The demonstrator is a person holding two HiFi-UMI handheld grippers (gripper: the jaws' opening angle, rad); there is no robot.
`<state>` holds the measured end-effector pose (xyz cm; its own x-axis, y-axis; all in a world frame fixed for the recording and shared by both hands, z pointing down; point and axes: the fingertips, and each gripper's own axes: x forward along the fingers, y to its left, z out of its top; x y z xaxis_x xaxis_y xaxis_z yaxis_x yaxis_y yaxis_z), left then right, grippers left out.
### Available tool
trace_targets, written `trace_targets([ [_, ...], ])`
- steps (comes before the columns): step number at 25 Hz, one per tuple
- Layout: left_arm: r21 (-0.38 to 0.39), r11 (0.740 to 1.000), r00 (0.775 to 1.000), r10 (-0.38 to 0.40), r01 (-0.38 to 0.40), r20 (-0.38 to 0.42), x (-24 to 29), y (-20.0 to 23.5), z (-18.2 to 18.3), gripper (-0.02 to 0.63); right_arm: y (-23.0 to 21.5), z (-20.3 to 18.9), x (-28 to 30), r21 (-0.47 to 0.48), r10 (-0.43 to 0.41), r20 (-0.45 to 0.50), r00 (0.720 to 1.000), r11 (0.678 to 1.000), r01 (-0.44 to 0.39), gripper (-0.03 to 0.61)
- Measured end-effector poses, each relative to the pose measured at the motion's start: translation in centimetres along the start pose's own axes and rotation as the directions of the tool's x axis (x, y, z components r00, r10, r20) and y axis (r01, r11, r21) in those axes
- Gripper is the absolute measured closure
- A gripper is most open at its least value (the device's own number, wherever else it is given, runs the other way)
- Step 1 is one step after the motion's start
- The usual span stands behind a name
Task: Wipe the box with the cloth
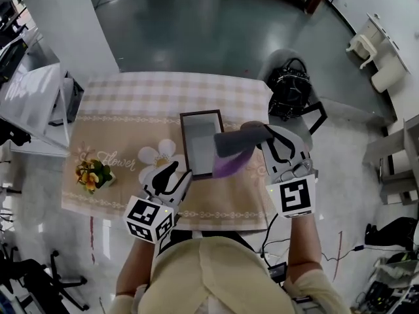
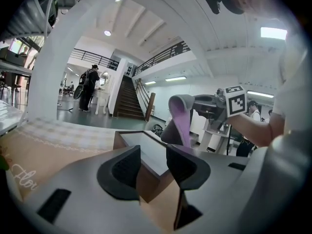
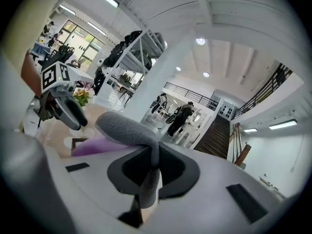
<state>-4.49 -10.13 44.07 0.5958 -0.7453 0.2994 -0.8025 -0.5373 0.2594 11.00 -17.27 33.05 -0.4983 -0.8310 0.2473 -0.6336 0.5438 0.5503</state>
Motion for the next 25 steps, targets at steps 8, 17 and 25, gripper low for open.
trace_targets([
  [8, -0.027, 0.997, 0.997, 0.072, -0.072, 0.026, -0.9, 1.9, 0.4, 0.446, -3.9, 4.4, 6.7, -0.064, -0.014, 0.128, 0.992, 0.998, 0.022, 0.540],
  [17, -0.054, 0.987, 0.987, 0.154, -0.151, 0.041, -2.1, 3.9, 0.5, 0.446, -2.1, 8.9, 14.2, -0.140, 0.011, 0.296, 0.955, 0.990, 0.033, 0.540],
  [25, -0.078, 0.974, 0.977, 0.214, -0.211, 0.027, -2.3, 3.7, -0.6, 0.446, 2.9, 6.6, 18.1, -0.213, 0.296, 0.261, 0.919, 0.946, -0.244, 0.540],
])
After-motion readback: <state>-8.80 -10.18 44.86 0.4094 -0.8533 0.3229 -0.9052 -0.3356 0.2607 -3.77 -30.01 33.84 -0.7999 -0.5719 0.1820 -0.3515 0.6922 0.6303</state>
